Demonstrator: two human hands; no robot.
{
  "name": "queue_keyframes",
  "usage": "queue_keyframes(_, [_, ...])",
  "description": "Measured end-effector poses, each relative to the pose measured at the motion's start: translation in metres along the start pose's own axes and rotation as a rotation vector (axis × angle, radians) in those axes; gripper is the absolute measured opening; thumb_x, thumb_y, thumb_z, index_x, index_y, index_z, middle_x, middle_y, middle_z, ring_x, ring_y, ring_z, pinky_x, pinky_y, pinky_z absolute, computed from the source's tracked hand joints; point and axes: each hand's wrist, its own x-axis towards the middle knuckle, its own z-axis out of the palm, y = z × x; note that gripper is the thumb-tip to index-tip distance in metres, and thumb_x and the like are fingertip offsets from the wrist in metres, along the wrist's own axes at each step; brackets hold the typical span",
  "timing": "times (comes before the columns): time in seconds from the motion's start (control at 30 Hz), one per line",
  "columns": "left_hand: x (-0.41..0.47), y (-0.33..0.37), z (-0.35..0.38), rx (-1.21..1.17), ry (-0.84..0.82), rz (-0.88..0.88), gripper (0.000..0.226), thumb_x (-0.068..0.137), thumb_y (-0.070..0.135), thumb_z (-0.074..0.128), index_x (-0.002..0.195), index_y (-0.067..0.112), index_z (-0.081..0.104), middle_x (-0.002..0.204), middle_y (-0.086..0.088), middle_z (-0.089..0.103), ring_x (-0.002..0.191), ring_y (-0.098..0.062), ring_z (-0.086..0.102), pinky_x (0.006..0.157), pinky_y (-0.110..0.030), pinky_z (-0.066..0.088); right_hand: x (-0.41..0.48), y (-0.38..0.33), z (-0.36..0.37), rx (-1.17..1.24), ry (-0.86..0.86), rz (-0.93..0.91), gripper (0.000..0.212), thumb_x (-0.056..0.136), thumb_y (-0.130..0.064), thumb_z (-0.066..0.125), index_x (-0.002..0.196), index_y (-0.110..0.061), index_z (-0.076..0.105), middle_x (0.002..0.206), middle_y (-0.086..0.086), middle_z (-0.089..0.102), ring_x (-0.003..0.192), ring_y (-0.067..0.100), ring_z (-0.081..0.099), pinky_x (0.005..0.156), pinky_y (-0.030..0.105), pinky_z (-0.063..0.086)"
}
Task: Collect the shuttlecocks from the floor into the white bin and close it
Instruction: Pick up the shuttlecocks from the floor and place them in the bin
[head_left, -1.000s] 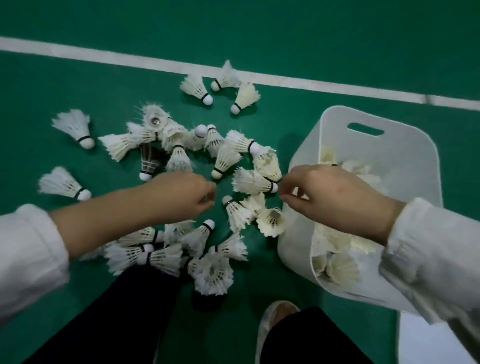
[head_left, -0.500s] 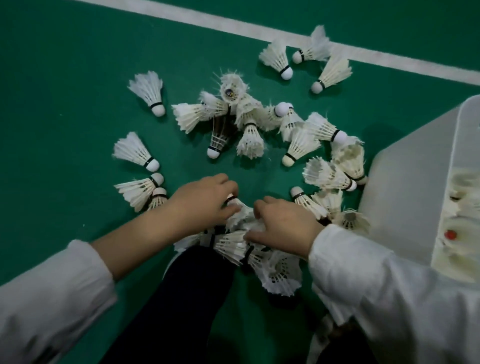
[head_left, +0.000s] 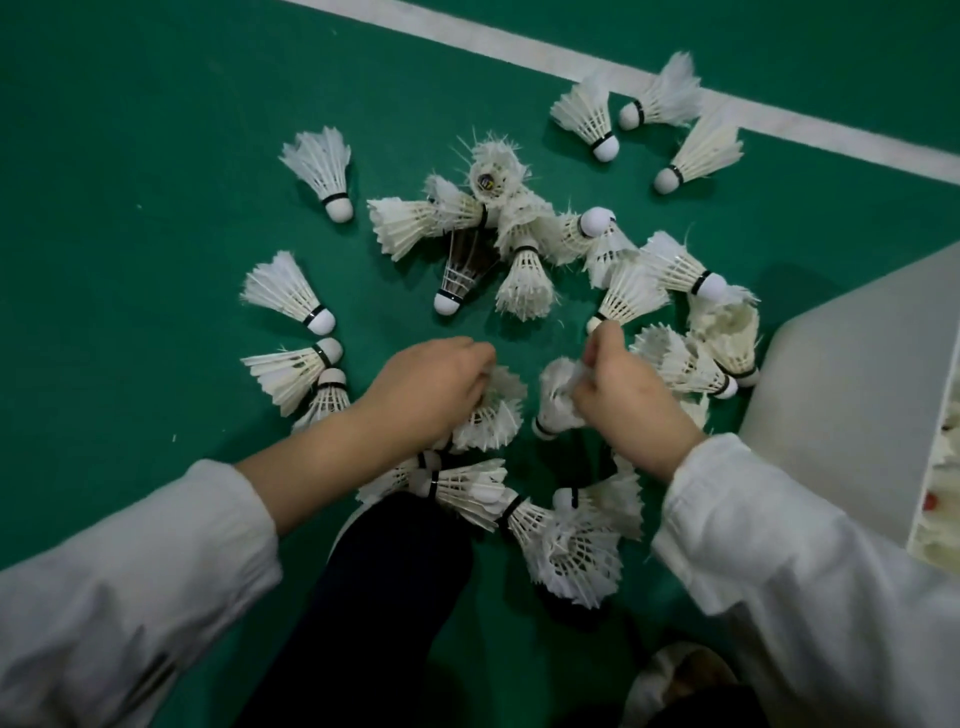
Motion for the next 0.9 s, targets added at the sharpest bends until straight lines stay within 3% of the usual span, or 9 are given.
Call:
queue_keyframes(0.17, [-0.004, -0.022, -0.034, -0.225, 0.121, -0.151, 0.021, 0.092, 0.02, 0.052, 0.111, 0.013, 0.049, 0.097, -0.011, 0.066, 0.08, -0.028, 0.063, 0.073, -0.042, 0.052, 0.013, -0.001, -0.001, 0.07, 0.056, 0.018, 0.008, 0.086, -0.001, 0.045, 0.091, -0.006, 0.05, 0.077, 0.008, 0.056, 0.069, 0.024, 0.05, 0.049, 0.024, 0.033])
queue_keyframes(0.3, [-0.019, -0.043, -0.06, -0.264, 0.243, -0.311, 0.025, 0.092, 0.01, 0.046, 0.106, 0.023, 0.029, 0.075, -0.017, 0.059, 0.054, -0.03, 0.056, 0.05, -0.043, 0.048, 0.013, -0.008, 0.009, 0.078, 0.028, -0.015, 0.024, 0.092, -0.024, 0.05, 0.109, -0.009, 0.057, 0.1, 0.01, 0.059, 0.084, 0.021, 0.054, 0.062, 0.024, 0.037])
queue_keyframes(0.4, [-0.027, -0.061, -0.066, -0.219, 0.264, -0.344, 0.016, 0.089, 0.003, 0.039, 0.098, 0.014, 0.048, 0.076, -0.01, 0.061, 0.054, -0.018, 0.052, 0.05, -0.025, 0.041, 0.009, -0.015, 0.008, 0.031, -0.003, -0.042, 0.048, 0.088, -0.051, 0.049, 0.116, -0.012, 0.054, 0.102, 0.002, 0.054, 0.091, 0.017, 0.052, 0.076, 0.025, 0.038])
queue_keyframes(0.5, [-0.033, -0.073, -0.067, -0.458, 0.219, -0.47, 0.034, 0.089, 0.005, 0.036, 0.1, 0.021, 0.064, 0.08, 0.01, 0.062, 0.044, -0.002, 0.044, 0.039, -0.01, 0.032, 0.01, -0.019, 0.009, -0.05, -0.033, -0.099, 0.04, 0.085, -0.038, 0.061, 0.113, -0.011, 0.053, 0.098, -0.001, 0.049, 0.093, 0.018, 0.054, 0.08, 0.026, 0.041])
queue_keyframes(0.6, [-0.039, -0.084, -0.065, -0.774, 0.26, -0.577, 0.038, 0.09, 0.006, 0.039, 0.118, 0.022, 0.058, 0.112, 0.004, 0.058, 0.077, -0.008, 0.057, 0.063, -0.005, 0.043, 0.015, -0.021, 0.013, -0.065, 0.018, -0.144, 0.016, 0.089, -0.022, 0.058, 0.101, -0.011, 0.059, 0.095, 0.004, 0.058, 0.09, 0.02, 0.056, 0.077, 0.028, 0.042])
queue_keyframes(0.67, [-0.042, -0.094, -0.066, -0.7, 0.316, -0.588, 0.041, 0.089, 0.008, 0.047, 0.126, 0.026, 0.053, 0.12, 0.003, 0.053, 0.081, -0.01, 0.053, 0.075, -0.01, 0.043, 0.018, -0.025, 0.014, -0.058, 0.042, -0.148, 0.013, 0.09, -0.024, 0.057, 0.095, -0.013, 0.061, 0.093, 0.002, 0.06, 0.087, 0.019, 0.055, 0.074, 0.028, 0.04])
queue_keyframes(0.77, [-0.041, -0.117, -0.068, -0.454, 0.438, -0.571, 0.037, 0.089, 0.018, 0.056, 0.125, 0.022, 0.054, 0.13, 0.003, 0.052, 0.113, -0.012, 0.05, 0.1, -0.024, 0.034, 0.022, -0.034, 0.014, -0.048, 0.055, -0.17, 0.014, 0.09, -0.027, 0.056, 0.096, -0.015, 0.063, 0.095, 0.002, 0.062, 0.087, 0.019, 0.056, 0.074, 0.03, 0.04])
queue_keyframes(0.83, [-0.036, -0.129, -0.065, -0.452, 0.451, -0.585, 0.029, 0.089, 0.023, 0.057, 0.118, 0.019, 0.058, 0.126, -0.001, 0.057, 0.109, -0.019, 0.056, 0.1, -0.033, 0.041, 0.024, -0.038, 0.014, -0.059, 0.052, -0.187, 0.016, 0.091, -0.028, 0.055, 0.097, -0.016, 0.063, 0.096, 0.002, 0.062, 0.088, 0.019, 0.055, 0.075, 0.029, 0.039])
queue_keyframes(0.9, [-0.029, -0.13, -0.062, -0.591, 0.423, -0.623, 0.02, 0.09, 0.024, 0.056, 0.109, 0.018, 0.058, 0.117, -0.006, 0.06, 0.085, -0.024, 0.066, 0.08, -0.036, 0.053, 0.026, -0.041, 0.015, -0.064, 0.046, -0.188, 0.017, 0.091, -0.03, 0.055, 0.097, -0.017, 0.064, 0.095, 0.0, 0.058, 0.09, 0.02, 0.055, 0.076, 0.03, 0.04])
